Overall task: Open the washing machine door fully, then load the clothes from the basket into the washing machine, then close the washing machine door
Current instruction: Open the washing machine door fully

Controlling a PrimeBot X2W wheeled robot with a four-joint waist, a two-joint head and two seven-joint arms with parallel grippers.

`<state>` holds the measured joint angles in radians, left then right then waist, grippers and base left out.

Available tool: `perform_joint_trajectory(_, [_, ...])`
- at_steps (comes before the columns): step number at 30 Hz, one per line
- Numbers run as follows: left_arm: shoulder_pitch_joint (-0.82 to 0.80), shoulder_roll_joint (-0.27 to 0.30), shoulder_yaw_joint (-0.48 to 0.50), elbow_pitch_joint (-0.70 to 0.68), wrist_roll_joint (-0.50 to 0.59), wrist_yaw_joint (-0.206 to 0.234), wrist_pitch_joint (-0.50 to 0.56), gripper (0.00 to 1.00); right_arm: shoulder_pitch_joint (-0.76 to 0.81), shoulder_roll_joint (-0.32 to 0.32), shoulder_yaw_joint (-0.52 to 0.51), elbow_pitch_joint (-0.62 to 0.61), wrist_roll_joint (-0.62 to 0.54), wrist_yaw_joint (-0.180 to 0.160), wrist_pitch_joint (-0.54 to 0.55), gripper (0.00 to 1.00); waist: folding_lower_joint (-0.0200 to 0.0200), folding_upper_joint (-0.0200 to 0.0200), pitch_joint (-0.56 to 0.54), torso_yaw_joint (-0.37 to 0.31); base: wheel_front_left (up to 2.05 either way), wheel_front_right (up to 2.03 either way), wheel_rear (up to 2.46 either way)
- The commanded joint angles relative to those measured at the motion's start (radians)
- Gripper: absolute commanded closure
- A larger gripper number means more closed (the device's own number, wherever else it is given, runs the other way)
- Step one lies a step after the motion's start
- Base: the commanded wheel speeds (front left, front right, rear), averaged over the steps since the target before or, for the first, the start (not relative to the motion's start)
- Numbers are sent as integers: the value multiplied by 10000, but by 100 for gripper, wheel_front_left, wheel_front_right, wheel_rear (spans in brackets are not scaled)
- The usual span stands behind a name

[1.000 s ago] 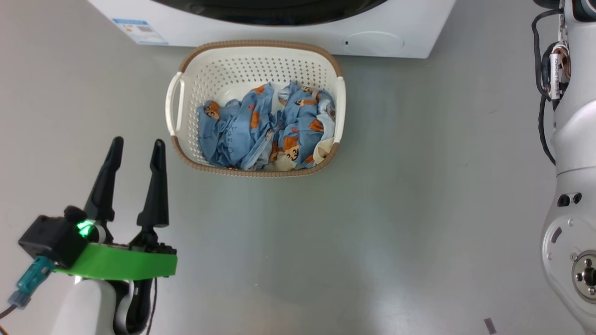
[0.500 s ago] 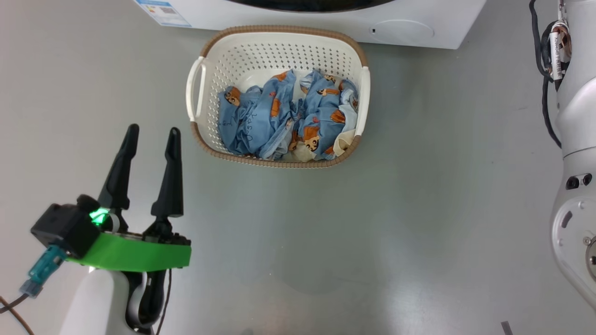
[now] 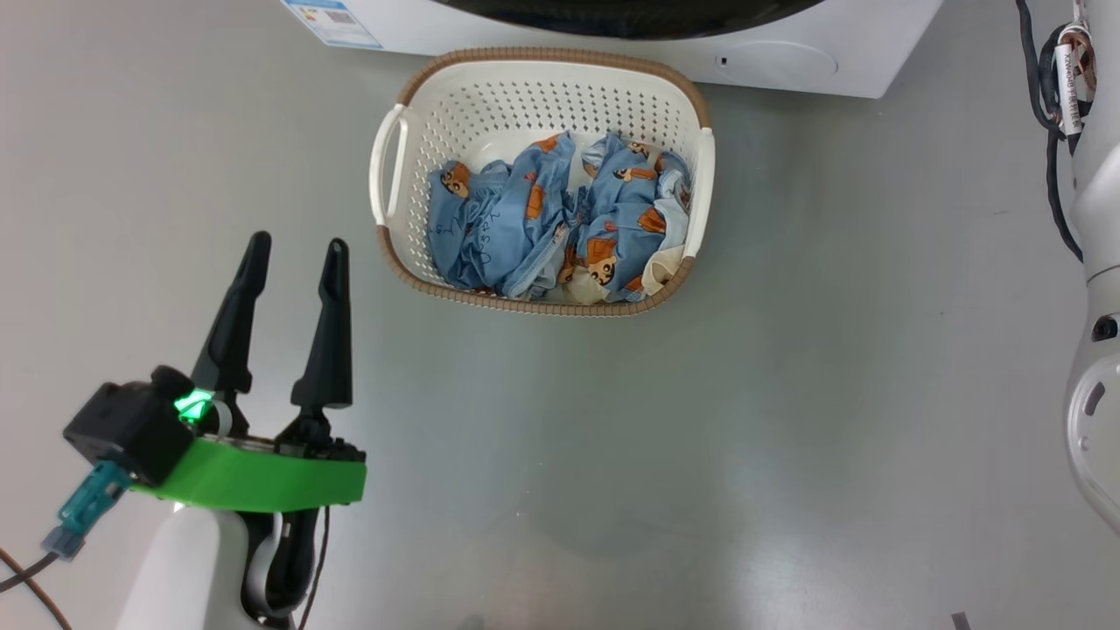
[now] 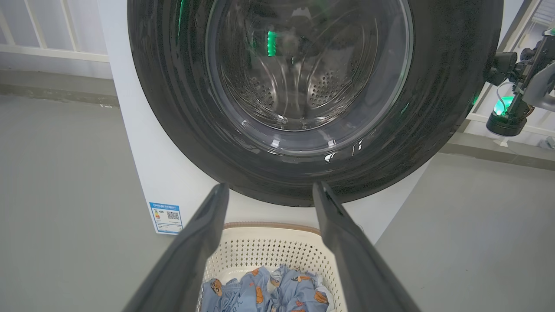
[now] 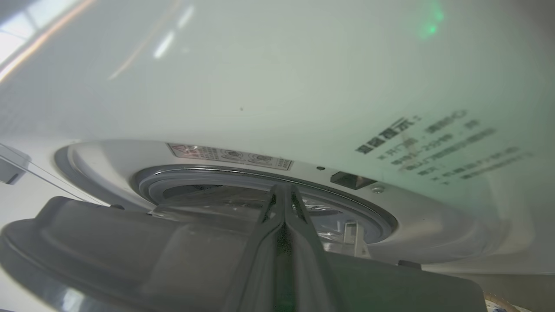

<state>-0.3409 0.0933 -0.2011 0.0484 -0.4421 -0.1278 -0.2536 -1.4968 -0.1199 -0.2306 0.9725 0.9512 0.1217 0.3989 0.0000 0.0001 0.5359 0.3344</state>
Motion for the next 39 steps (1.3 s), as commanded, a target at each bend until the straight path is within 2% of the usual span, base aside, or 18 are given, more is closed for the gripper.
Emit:
perform_joint_trajectory(1, [-65,254,386,-283,-113,-29,-82,0,-181,696,357,-142,143,90,349,100,0,-1,12,-34,0,0,0])
perform_joint_trajectory(10, [-143,293,496,-428,-66,-29,-82,0,566,696,1348,-900,1013,90,2074,100,0,-1,-131,-294,0,0,0])
perform_joint_trajectory(20, [19,363,676,-547,48,-29,-82,0,2062,697,2135,-2442,1934,90,3792,100,0,-1,-556,-470,0,0,0])
perform_joint_trajectory(29, [226,453,784,-593,156,-29,-82,0,3608,697,2923,-3829,3060,90,4879,100,0,-1,-1086,-659,0,0,0])
perform_joint_trajectory(39, [558,631,912,-623,296,-29,-82,0,5206,697,4683,-4948,4470,90,5910,100,0,-1,-1656,-991,0,0,0])
